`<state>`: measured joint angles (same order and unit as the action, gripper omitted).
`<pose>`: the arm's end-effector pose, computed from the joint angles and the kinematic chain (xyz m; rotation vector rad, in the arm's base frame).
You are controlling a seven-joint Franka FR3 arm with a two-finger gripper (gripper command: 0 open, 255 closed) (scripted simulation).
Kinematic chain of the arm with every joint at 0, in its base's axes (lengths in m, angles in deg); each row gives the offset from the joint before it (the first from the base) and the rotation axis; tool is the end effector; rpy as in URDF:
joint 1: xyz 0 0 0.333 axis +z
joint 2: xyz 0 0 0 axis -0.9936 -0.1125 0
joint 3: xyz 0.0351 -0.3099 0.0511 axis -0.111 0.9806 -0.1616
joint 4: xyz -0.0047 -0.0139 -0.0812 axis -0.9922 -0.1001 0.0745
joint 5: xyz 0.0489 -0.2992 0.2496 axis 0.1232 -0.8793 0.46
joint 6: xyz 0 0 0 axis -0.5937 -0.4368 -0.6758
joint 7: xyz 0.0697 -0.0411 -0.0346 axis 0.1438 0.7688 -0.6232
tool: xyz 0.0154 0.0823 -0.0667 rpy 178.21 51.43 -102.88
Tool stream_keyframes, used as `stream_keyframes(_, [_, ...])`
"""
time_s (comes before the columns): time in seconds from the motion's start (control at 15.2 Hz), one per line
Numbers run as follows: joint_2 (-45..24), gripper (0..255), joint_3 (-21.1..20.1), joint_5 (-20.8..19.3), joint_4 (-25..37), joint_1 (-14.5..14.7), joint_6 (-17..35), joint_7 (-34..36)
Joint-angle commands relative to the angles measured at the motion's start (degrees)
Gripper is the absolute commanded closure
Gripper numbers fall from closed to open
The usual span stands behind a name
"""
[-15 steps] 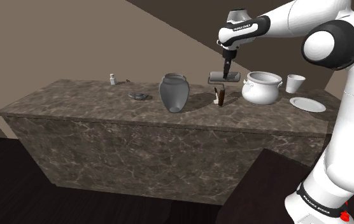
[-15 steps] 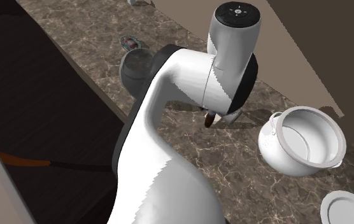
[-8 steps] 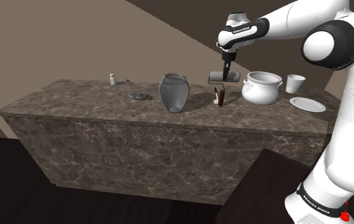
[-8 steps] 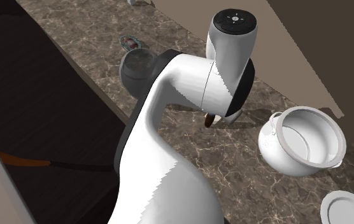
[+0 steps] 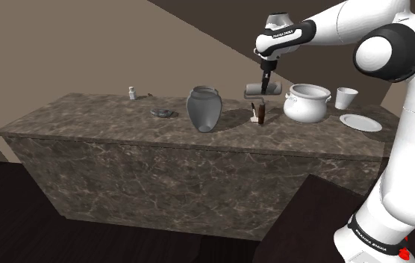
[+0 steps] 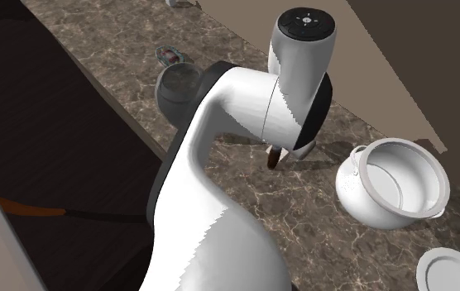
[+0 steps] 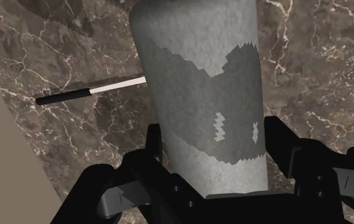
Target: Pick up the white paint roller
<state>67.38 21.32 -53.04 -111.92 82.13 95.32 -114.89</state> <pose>0.5827 -0.2690 0.5058 2.9001 0.7016 0.0972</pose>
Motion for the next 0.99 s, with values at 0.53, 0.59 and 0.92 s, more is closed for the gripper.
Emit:
stream_keyframes(0.53, [0.13,255,0.19,0.01,7.39,-0.32,-7.48,-0.35])
stream_keyframes(0.59, [0.05,255,0.21,0.05,8.27,-0.38,-8.28,-0.41])
stream_keyframes(0.92, [-0.32,255,0.26,0.24,11.18,-0.61,-10.85,-0.61])
